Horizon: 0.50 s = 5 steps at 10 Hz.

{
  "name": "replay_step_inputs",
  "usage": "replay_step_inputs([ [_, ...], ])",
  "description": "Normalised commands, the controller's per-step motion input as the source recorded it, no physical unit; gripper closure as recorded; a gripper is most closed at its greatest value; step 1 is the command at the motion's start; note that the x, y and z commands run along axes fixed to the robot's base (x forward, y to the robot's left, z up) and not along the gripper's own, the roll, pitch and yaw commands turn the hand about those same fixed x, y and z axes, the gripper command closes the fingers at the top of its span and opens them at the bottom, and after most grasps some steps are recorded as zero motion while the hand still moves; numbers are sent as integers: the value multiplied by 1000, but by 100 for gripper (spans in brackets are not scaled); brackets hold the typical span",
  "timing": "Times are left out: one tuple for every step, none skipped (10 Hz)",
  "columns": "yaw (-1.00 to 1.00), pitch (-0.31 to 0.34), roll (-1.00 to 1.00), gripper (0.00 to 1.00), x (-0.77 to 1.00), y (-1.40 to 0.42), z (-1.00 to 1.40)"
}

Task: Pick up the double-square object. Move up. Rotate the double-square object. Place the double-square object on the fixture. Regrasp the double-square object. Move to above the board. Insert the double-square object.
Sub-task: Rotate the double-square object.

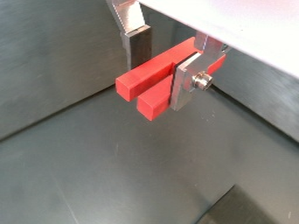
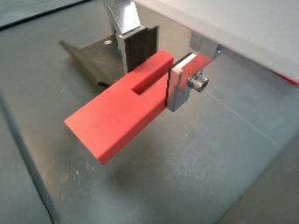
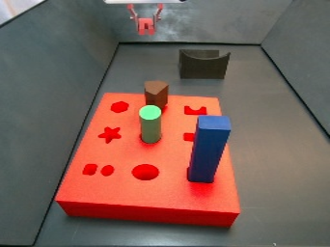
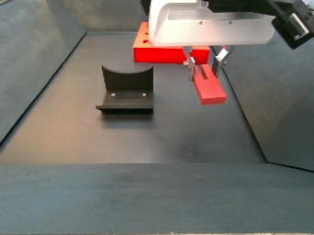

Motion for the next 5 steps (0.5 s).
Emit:
replay_step_inputs([
  [-1000,-1,-3,100,-2,15,-11],
  [-1000,-1,-3,100,-2,15,-11],
  [-1000,-1,-3,100,-2,15,-11],
  [-1000,-1,-3,100,-2,15,-11],
  [-1000,-1,-3,100,-2,15,-11],
])
